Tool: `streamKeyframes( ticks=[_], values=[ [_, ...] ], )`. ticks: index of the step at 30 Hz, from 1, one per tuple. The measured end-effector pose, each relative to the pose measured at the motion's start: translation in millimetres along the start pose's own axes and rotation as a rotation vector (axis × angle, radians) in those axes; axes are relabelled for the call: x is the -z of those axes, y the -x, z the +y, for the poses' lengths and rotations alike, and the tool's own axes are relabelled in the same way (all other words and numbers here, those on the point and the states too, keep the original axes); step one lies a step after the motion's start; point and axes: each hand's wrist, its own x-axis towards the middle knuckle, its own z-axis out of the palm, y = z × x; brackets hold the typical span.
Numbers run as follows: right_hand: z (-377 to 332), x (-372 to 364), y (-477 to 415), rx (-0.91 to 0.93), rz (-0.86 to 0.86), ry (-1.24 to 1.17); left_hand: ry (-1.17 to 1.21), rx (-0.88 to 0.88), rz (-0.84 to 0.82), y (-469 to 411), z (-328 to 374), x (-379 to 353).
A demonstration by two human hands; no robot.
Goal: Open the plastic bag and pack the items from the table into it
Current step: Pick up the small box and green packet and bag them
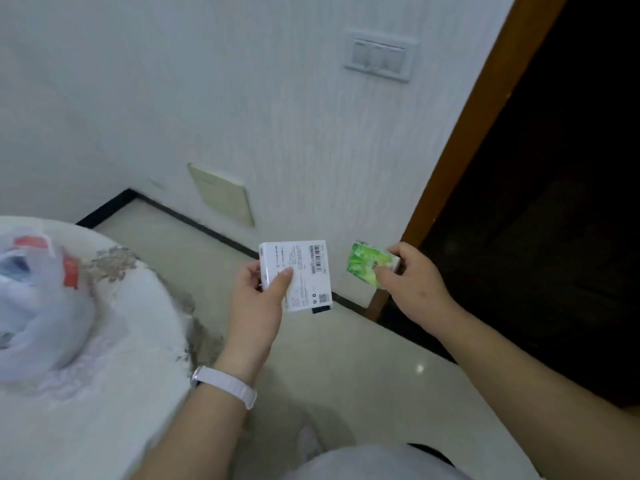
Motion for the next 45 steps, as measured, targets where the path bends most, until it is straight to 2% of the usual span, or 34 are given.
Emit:
streamKeyframes(
  ticks=[7, 16, 24, 33, 38, 45],
  values=[
    [-32, -71, -88, 0.1, -0.215, 0.039, -0.041, 0.021, 0.225, -59, 2, 50],
    [-67, -146, -240, 0.189, -0.435, -0.022, -0.152, 0.079, 0.492, -159, 14, 49],
    [-130, -199, -355, 0.312, -0.656, -0.062, -0.111, 0.049, 0.746, -237, 61, 56],
    [-204, -299, -372, 0.522, -0.927, 0.025, 0.055, -0.048, 1.137, -251, 92, 126],
    [-249, -364, -365, 0.623, -1.069, 0.089, 0.126, -0.073, 1.23, -269, 95, 179],
    [-315, -444, -365, 0.733, -1.129, 0.201, 0.067, -0.139, 1.289, -294, 121, 278]
  ],
)
